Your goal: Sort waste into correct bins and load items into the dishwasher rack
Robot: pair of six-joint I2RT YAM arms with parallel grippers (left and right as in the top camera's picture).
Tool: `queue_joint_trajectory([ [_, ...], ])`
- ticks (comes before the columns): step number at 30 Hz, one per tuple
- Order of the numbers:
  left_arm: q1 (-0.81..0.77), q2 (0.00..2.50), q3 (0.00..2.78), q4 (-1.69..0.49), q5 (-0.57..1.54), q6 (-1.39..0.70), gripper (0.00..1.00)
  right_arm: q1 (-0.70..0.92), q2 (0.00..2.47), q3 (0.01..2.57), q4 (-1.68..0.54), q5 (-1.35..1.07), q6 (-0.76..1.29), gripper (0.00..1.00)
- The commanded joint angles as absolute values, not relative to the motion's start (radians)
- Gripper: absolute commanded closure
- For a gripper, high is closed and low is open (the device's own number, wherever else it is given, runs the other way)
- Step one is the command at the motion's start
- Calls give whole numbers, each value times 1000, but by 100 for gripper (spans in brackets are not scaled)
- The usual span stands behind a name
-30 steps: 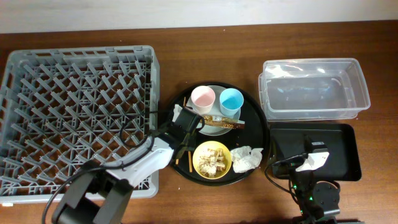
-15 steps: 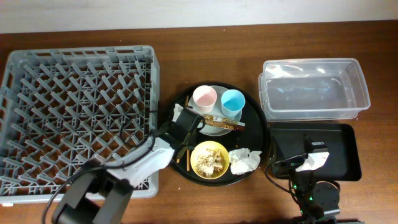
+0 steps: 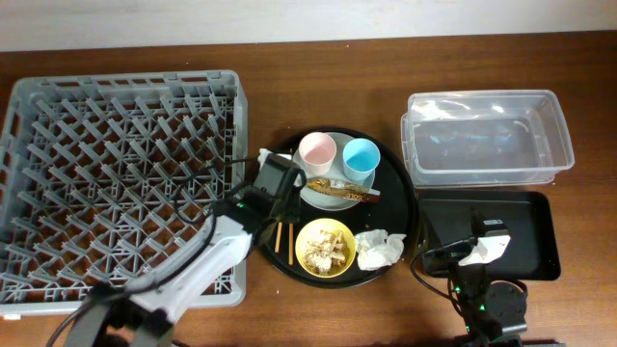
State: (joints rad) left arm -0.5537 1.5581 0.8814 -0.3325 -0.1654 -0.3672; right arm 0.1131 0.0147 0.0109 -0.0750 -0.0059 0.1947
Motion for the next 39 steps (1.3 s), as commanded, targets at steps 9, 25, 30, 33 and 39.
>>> queue_joint_trajectory([
  [9,-551,1770,883,-274,-153,-367,79,111,9,6,-79,-7,191,1],
  [25,-403,1217,1007,-656,-435,-289,100,111,9,6,-80,-7,191,1],
  [30,-224,1323,1007,-644,-113,-188,99,111,9,6,-79,-7,191,1],
  [33,-211,1441,1007,-618,-93,-159,100,111,9,6,-79,-8,191,1],
  [39,-211,1485,1007,-603,-101,-159,73,111,9,6,-79,-7,191,1],
])
